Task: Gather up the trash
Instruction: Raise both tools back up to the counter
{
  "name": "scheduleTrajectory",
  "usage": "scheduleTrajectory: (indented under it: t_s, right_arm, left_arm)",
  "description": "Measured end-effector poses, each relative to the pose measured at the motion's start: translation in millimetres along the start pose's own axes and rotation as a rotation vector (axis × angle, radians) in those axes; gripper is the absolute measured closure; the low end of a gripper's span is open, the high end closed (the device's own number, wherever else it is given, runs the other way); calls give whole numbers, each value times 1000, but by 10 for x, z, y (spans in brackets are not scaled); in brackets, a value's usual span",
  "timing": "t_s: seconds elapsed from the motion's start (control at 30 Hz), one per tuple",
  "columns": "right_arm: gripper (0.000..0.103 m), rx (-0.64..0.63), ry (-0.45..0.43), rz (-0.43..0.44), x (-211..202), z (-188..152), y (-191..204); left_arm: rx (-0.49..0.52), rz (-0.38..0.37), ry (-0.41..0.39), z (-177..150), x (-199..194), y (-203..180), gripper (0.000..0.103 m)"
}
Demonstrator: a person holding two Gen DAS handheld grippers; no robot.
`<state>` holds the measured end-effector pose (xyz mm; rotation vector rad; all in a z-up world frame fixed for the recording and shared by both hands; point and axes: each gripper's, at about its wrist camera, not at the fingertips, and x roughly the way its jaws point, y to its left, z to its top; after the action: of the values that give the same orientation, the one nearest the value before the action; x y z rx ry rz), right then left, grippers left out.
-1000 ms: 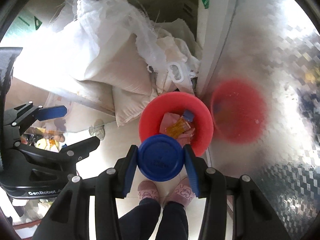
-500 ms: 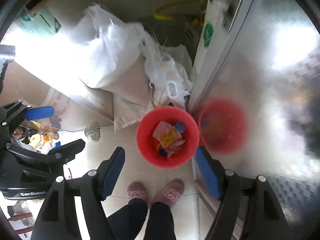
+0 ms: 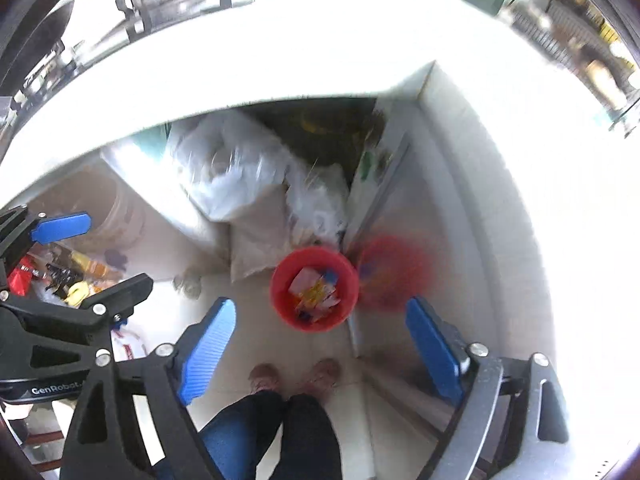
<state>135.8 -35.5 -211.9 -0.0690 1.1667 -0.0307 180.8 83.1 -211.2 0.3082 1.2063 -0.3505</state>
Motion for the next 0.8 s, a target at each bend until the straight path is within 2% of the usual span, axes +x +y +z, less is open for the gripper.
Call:
scheduleTrajectory:
  t_s: [0.1, 0.33, 0.6, 0.8]
  right_arm:
    - [14, 3, -26, -23, -215, 69, -17]
    - [14, 28, -122, -125, -713, 153, -59]
    - [14, 107, -192, -184, -1006, 215, -281]
    - [14, 189, -193, -214, -1146, 278, -504]
  left_arm:
    - [2, 4, -38, 70, -247, 1, 18]
    - [-18, -71, -105, 229, -697, 40, 18]
    - [21, -104, -158, 499, -978, -136, 18]
    - [75, -149, -174, 746, -1070, -373, 18]
